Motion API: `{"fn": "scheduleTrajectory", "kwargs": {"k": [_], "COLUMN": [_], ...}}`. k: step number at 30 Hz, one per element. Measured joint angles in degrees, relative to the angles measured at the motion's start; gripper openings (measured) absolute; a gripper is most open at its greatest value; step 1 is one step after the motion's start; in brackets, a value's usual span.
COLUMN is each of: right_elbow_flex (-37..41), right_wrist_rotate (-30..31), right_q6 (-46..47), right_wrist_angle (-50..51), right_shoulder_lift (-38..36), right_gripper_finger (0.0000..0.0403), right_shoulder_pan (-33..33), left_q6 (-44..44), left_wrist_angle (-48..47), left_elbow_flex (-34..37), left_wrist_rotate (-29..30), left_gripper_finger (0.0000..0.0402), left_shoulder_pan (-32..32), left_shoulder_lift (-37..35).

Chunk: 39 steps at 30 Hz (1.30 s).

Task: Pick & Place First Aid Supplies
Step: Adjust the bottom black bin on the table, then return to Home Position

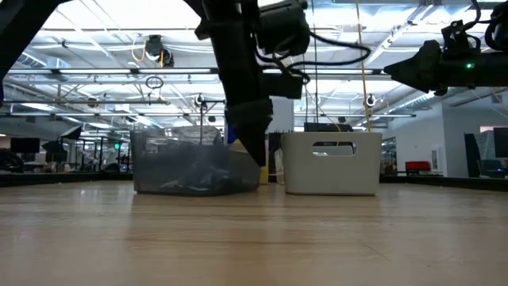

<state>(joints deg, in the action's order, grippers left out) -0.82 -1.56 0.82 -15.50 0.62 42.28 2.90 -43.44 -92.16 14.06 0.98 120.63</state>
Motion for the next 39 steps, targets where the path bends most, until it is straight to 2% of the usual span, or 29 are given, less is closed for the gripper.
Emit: {"fn": "scheduleTrajectory", "kwargs": {"k": [12, 27, 32, 35, 39], "right_elbow_flex": [0.0, 0.0, 0.0, 0.0, 0.0], "right_wrist_rotate": [0.0, 0.0, 0.0, 0.0, 0.0], "right_q6": [0.0, 0.0, 0.0, 0.0, 0.0], "right_wrist_angle": [0.0, 0.0, 0.0, 0.0, 0.0], "right_shoulder_lift": [0.0, 0.0, 0.0, 0.0, 0.0], "right_gripper_finger": [0.0263, 0.0263, 0.0263, 0.0263, 0.0263], "right_shoulder_pan": [0.0, 0.0, 0.0, 0.0, 0.0], "left_q6": [-11.0, -12.1, -11.5, -8.8, -3.4], "left_wrist_angle": [-6.2, -10.4, -10.9, -11.8, -11.3], "left_elbow_flex": [0.0, 0.1, 0.1, 0.1, 0.1], "left_wrist_rotate": [9.6, 11.7, 9.5, 6.0, 5.5], "left_gripper_finger": [0.0004, 0.0006, 0.0004, 0.0025, 0.0077], "left_shoulder_pan": [-3.6, -4.3, -4.6, -5.3, -6.1], "left_shoulder_lift": [0.2, 0.2, -1.9, -6.9, -12.9]}}
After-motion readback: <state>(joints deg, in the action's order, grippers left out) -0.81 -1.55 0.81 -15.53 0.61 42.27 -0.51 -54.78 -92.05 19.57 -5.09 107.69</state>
